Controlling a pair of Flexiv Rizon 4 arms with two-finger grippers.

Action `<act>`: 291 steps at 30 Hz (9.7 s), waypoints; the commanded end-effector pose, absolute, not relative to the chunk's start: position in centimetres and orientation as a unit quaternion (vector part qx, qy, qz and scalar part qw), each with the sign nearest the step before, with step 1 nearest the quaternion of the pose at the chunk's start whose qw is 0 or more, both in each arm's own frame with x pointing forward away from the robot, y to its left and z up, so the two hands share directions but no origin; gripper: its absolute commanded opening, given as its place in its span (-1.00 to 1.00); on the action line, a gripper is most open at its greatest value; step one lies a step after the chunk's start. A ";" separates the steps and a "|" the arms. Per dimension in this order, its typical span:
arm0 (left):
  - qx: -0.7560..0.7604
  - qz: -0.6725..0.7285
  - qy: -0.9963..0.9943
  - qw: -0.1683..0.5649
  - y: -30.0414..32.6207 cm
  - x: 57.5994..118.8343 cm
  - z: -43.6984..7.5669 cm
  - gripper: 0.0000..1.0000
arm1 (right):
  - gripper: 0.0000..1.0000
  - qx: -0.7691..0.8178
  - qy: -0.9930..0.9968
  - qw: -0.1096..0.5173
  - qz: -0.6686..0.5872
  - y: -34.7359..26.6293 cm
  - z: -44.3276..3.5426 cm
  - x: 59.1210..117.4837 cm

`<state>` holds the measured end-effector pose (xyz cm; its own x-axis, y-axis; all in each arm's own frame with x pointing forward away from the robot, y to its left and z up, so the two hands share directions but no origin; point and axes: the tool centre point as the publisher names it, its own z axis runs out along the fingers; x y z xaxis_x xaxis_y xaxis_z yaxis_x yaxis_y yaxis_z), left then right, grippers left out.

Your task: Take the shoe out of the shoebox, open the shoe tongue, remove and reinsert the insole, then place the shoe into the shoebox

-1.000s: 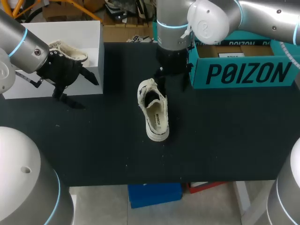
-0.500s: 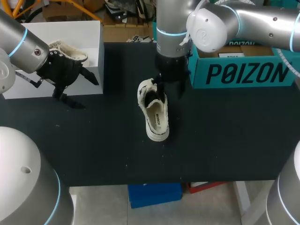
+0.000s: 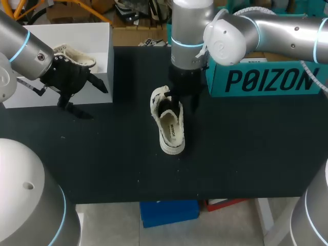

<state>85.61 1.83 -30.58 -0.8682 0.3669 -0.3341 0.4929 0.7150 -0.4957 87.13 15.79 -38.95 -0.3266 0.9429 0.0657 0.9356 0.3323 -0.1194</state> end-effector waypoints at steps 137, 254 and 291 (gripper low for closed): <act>0.234 -0.296 0.920 0.109 1.9 85.5 -30.7 1.00 | -1.00 -0.005 -0.995 0.096 0.028 -4.0 -17.4 105.7; 0.234 -0.296 0.920 0.109 1.9 85.5 -30.7 1.00 | -1.00 0.036 -0.986 0.160 -0.011 -14.3 -36.9 110.7; 0.234 -0.296 0.920 0.109 1.9 85.5 -30.7 1.00 | 1.00 0.017 -0.987 0.158 -0.013 -14.6 -39.5 110.9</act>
